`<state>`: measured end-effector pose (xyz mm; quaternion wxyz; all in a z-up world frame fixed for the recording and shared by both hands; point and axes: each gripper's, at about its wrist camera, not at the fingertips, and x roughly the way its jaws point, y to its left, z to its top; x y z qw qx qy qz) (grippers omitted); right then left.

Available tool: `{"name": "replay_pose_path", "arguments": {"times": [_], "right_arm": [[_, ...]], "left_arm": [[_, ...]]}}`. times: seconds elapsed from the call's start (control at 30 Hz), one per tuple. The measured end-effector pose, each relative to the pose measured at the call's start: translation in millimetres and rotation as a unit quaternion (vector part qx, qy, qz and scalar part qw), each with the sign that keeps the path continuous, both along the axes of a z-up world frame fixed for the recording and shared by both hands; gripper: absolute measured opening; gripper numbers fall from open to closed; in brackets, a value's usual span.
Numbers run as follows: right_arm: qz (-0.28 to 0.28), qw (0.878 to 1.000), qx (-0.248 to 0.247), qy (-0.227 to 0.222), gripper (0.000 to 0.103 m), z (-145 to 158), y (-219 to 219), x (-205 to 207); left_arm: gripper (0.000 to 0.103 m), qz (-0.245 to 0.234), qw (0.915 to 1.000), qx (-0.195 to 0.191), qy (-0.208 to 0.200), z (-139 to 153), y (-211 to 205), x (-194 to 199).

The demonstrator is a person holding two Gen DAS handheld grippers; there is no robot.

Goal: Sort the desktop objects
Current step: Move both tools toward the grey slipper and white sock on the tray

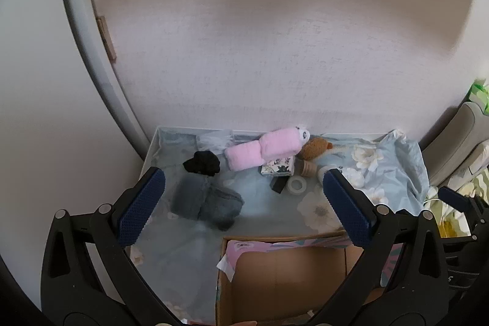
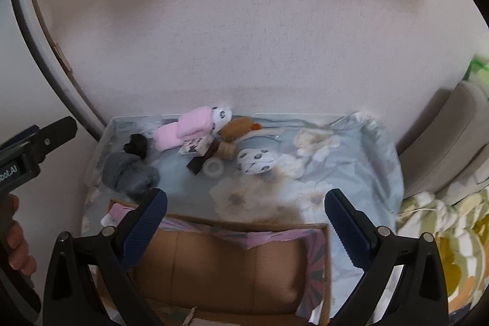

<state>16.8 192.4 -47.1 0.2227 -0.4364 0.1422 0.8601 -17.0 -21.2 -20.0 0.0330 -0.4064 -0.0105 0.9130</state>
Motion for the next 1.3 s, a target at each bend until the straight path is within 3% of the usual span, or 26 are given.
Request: {"name": "replay_pose_path", "arguments": {"times": [0.17, 0.53, 0.73, 1.0, 1.17, 1.2, 1.23, 1.3], "right_arm": [[-0.016, 1.000, 0.012, 0.001, 0.103, 3, 1, 4], [-0.040, 0.998, 0.053, -0.005, 0.103, 8, -2, 8], [-0.029, 0.999, 0.013, 0.005, 0.103, 4, -2, 9], [-0.040, 0.999, 0.032, -0.002, 0.103, -1, 0, 13], [-0.045, 0.998, 0.038, 0.022, 0.103, 7, 0, 22], [-0.045, 0.998, 0.045, 0.021, 0.103, 8, 0, 23], [-0.081, 0.995, 0.052, 0.017, 0.103, 8, 0, 22], [-0.079, 0.995, 0.055, 0.008, 0.103, 6, 0, 20]], "left_arm": [[0.103, -0.001, 0.9999, 0.014, -0.008, -5, -4, -1], [0.103, 0.010, 0.9999, -0.008, -0.010, -5, -2, 5], [0.103, 0.010, 0.9997, -0.021, -0.006, -4, 0, 10], [0.103, 0.011, 0.9996, -0.023, -0.013, -5, -2, 11], [0.103, 0.049, 0.9980, -0.039, 0.007, 5, -32, 12], [0.103, 0.054, 0.9977, -0.039, 0.010, 8, -39, 12], [0.103, 0.059, 0.9975, -0.038, 0.014, 11, -45, 11], [0.103, 0.058, 0.9976, -0.033, 0.019, 15, -53, 11]]}}
